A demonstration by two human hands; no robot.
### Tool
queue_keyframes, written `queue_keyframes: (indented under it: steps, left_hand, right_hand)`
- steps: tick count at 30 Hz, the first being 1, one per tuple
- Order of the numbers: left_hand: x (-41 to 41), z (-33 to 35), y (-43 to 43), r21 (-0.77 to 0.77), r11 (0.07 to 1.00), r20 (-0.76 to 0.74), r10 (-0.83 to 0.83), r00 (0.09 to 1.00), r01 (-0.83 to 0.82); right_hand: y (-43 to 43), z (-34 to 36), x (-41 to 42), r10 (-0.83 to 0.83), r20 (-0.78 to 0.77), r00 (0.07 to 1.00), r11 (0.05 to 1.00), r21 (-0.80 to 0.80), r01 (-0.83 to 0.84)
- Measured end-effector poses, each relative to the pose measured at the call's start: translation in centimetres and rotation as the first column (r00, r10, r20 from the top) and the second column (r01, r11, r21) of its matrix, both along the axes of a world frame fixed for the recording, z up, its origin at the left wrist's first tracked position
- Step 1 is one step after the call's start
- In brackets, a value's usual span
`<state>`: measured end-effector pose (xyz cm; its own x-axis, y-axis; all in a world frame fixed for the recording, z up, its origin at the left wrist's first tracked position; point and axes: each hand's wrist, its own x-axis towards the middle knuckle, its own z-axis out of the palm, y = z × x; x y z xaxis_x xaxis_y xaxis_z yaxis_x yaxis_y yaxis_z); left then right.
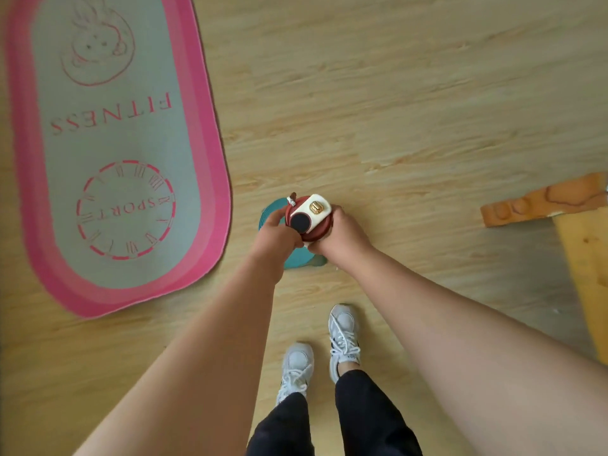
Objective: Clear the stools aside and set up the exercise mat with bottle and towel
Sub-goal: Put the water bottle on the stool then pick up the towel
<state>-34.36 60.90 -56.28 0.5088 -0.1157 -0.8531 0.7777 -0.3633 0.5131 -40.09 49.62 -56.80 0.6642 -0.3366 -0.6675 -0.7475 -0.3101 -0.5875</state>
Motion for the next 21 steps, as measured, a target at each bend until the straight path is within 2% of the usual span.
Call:
queue_keyframes:
  steps: [4, 9, 14, 21]
  left_hand:
    - [2.1, -4.1, 0.9, 0.017, 0.997, -0.046, 0.077, 0.996, -0.077]
    - [4.5, -9.4, 1.5, -0.031, 0.987, -0.077, 0.152, 0.985, -0.155]
    - [6.1, -13.0, 1.7, -0.029, 0.989, -0.086, 0.143, 0.986, -0.146]
    - [6.3, -15.0, 1.0, 0.033, 0.997, -0.092, 0.069, 0.993, -0.066]
  right_hand:
    - [0.9, -4.7, 3.1, 0.058, -0.071, 0.996, 0.995, 0.083, -0.052]
    - [2.2, -9.5, 6.1, 0.001, -0.057, 0.998, 0.987, 0.163, 0.008]
    - [2.5, -13.3, 8.0, -0.017, -0.049, 0.999, 0.983, 0.184, 0.026]
    - [1.4, -15.9, 8.5, 0.028, -0.134, 0.991, 0.964, 0.267, 0.009]
